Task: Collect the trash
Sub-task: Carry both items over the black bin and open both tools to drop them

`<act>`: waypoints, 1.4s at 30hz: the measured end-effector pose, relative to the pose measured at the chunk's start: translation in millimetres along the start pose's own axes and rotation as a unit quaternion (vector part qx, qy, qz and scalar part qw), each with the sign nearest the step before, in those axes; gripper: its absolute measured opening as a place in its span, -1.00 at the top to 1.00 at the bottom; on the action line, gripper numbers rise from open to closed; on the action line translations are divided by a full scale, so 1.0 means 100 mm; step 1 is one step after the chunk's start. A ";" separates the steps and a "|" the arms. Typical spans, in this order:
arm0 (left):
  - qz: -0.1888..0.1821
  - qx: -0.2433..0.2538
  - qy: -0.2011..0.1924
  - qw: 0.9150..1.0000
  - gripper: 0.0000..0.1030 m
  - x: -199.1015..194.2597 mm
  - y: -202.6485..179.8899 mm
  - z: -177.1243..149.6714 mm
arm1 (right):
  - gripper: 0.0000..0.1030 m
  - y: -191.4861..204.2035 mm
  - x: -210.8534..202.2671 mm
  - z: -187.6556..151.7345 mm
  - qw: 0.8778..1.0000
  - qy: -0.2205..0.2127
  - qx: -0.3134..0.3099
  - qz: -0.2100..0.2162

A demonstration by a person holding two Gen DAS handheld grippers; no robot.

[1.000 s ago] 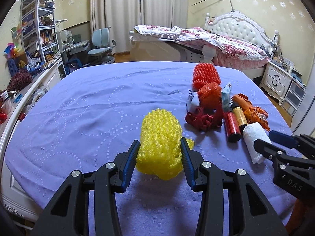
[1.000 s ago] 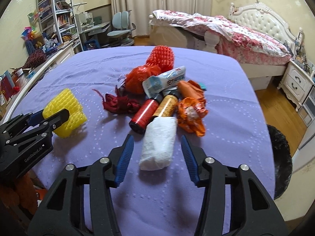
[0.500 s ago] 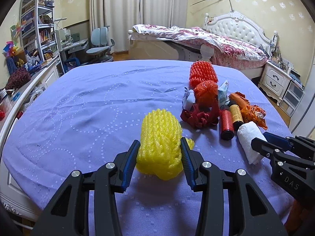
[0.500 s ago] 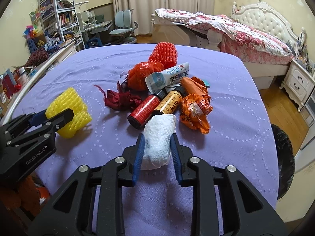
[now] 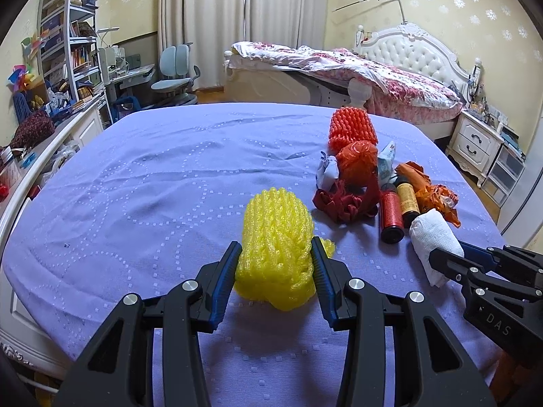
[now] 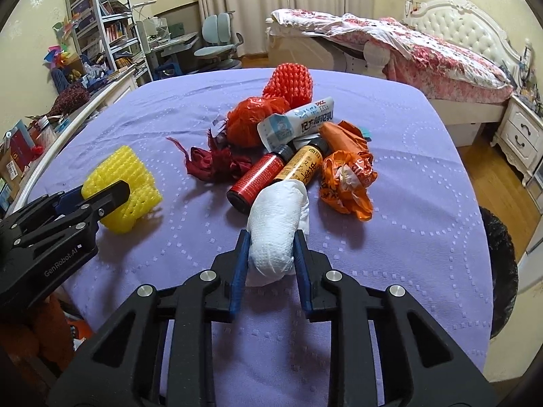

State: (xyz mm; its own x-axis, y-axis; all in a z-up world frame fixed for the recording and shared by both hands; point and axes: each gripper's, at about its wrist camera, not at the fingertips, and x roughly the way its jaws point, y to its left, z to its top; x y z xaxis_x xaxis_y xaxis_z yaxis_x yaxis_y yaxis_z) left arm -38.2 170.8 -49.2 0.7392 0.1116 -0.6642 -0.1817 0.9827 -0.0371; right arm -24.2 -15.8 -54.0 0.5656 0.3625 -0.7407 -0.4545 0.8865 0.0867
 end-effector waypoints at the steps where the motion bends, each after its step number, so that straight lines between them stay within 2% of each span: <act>1: -0.003 -0.002 0.000 1.000 0.15 -0.01 -0.01 0.01 | 0.51 -0.02 -0.05 0.00 1.000 -0.006 0.002 0.000; 8: -0.034 -0.006 -0.013 0.999 0.15 -0.13 -0.14 0.10 | 0.51 -0.22 -0.38 0.01 0.999 -0.043 0.023 -0.010; 15: -0.073 0.019 -0.030 0.997 0.15 -0.23 -0.54 0.23 | 0.51 -0.60 -0.74 0.00 0.993 -0.089 0.039 -0.067; 21: -0.113 0.054 -0.037 0.991 0.15 -0.20 -1.08 0.36 | 0.51 -1.05 -0.92 -0.04 0.985 -0.109 0.074 -0.115; 29: -0.155 0.085 -0.033 0.984 0.15 -0.01 -1.78 0.52 | 0.51 -1.76 -0.94 -0.16 0.972 -0.116 0.130 -0.158; 37: -0.172 0.126 -0.024 0.977 0.15 0.26 -2.45 0.56 | 0.51 -2.25 -0.81 -0.25 0.964 -0.110 0.171 -0.173; 42: -0.177 0.141 -0.009 0.974 0.15 0.44 -2.71 0.52 | 0.50 -2.47 -0.70 -0.30 0.960 -0.101 0.188 -0.180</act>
State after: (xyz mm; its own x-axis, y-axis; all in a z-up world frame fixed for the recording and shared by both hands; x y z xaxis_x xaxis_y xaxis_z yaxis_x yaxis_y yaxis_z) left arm 77.3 -82.9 -28.9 0.7348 -0.2415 -0.6338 0.2704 0.9613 -0.0527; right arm 28.2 -269.0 -43.8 0.7782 0.0284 -0.6273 0.0546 0.9921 0.1127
